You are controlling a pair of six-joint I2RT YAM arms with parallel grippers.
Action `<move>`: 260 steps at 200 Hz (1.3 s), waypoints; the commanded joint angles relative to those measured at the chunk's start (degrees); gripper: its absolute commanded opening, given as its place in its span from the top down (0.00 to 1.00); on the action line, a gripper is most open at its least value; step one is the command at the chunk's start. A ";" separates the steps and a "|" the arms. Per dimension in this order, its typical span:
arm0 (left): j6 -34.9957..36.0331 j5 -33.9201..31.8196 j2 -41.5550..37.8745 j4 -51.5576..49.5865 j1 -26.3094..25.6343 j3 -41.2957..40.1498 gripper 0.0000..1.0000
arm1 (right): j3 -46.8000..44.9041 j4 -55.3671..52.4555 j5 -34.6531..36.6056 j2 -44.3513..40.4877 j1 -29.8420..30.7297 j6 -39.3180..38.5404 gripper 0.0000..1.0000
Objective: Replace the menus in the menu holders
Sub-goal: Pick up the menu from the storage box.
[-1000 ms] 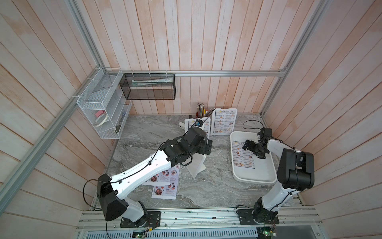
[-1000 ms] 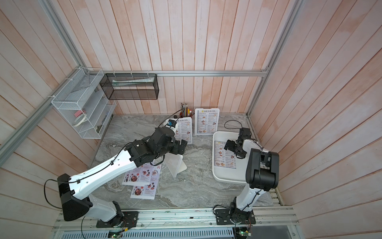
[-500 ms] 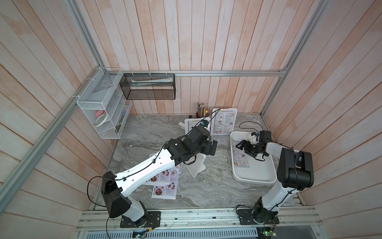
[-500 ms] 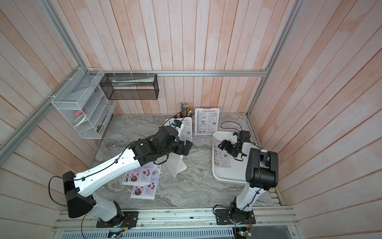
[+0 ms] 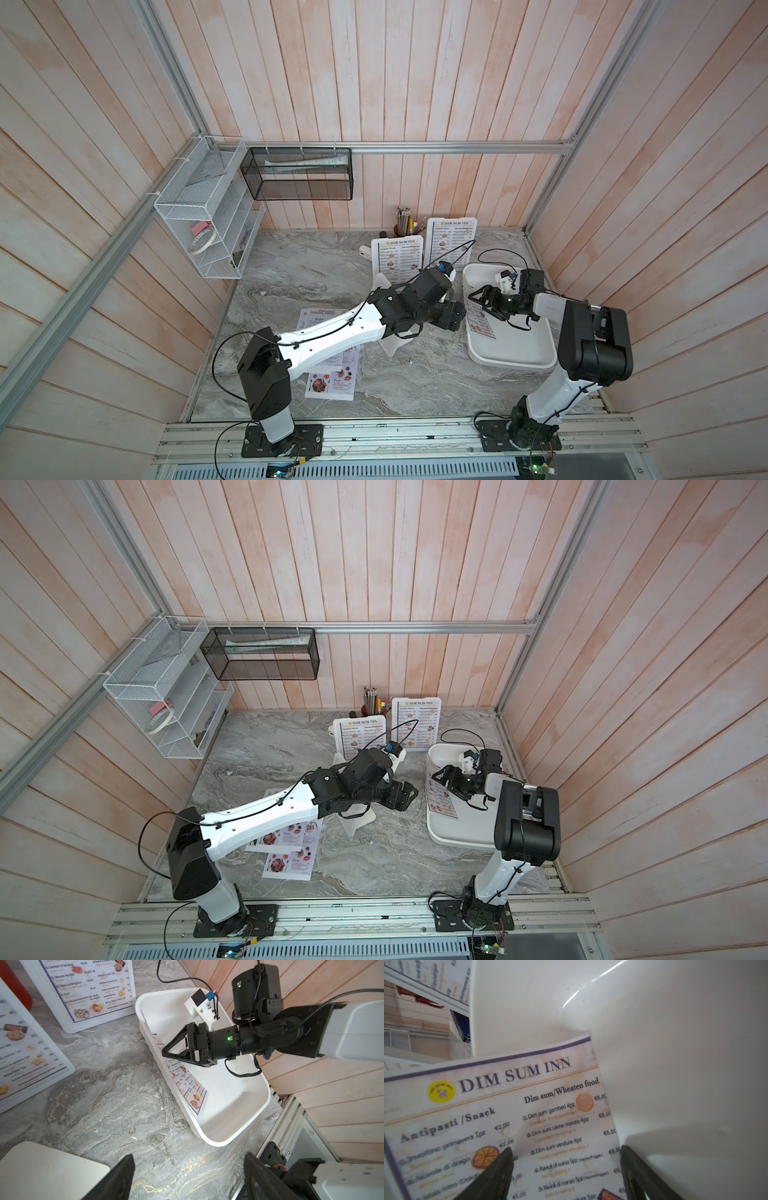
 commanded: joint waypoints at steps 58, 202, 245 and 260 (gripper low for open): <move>-8.78 0.19 6.80 5.63 -2.89 1.18 0.36 | -5.22 -1.31 0.23 -2.00 0.33 1.53 0.19; -12.58 2.54 18.40 14.11 -3.16 3.06 0.59 | -5.53 -0.39 0.12 -3.17 0.10 2.50 0.19; -13.13 2.83 19.50 14.36 -2.55 3.24 0.68 | -5.31 -0.82 0.28 -3.54 0.10 2.54 0.20; -13.38 2.89 19.85 14.42 -2.29 3.24 0.71 | -5.22 -0.92 0.27 -3.53 0.07 2.56 0.20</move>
